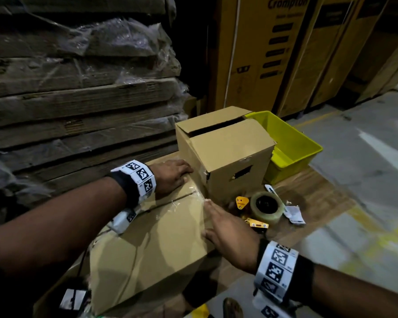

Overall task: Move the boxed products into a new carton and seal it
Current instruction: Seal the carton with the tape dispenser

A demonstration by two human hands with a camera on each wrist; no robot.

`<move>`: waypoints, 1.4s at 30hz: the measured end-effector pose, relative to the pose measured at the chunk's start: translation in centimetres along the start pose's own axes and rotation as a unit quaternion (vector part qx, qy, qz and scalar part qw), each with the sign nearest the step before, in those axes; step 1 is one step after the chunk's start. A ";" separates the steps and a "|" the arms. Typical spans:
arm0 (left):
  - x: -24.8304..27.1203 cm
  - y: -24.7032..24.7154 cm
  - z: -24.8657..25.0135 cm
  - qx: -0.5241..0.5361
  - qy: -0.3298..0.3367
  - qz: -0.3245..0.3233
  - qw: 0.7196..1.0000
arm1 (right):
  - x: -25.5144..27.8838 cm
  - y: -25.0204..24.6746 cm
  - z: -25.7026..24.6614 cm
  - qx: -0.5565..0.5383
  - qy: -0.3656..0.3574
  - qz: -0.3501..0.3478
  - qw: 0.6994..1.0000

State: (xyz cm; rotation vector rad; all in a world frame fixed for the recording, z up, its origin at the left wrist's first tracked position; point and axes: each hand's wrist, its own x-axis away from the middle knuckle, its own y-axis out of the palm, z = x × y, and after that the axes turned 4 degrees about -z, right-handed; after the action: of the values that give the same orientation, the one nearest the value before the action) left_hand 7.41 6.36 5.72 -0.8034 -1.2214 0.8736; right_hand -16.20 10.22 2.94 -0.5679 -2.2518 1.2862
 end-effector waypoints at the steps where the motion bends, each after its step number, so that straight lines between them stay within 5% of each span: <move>1: 0.0 0.0 0.1 -0.005 -0.006 -0.004 1.000 | 0.5 0.1 0.1 0.009 -0.003 0.008 1.000; 8: -0.5 0.2 -0.2 -0.015 -0.007 -0.008 1.000 | 2.3 2.0 1.3 0.037 0.020 0.083 0.996; 29: -0.1 0.6 -0.3 0.036 -0.047 -0.022 0.998 | 4.8 5.1 5.2 -0.014 -0.129 0.280 0.951; 36: 6.5 -1.9 -1.3 0.085 -0.114 -0.041 0.989 | 2.5 4.8 6.1 -0.008 -0.154 0.276 0.949; 42: 11.4 2.3 -3.8 0.083 -0.235 -0.033 0.968 | -1.4 1.7 7.1 -0.065 -0.103 0.263 0.957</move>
State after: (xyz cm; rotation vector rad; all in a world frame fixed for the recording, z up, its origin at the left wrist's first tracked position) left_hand 12.21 17.35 8.07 -0.4256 -1.5517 1.1346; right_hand -19.08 5.48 -1.93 -1.1956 -2.4635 1.5053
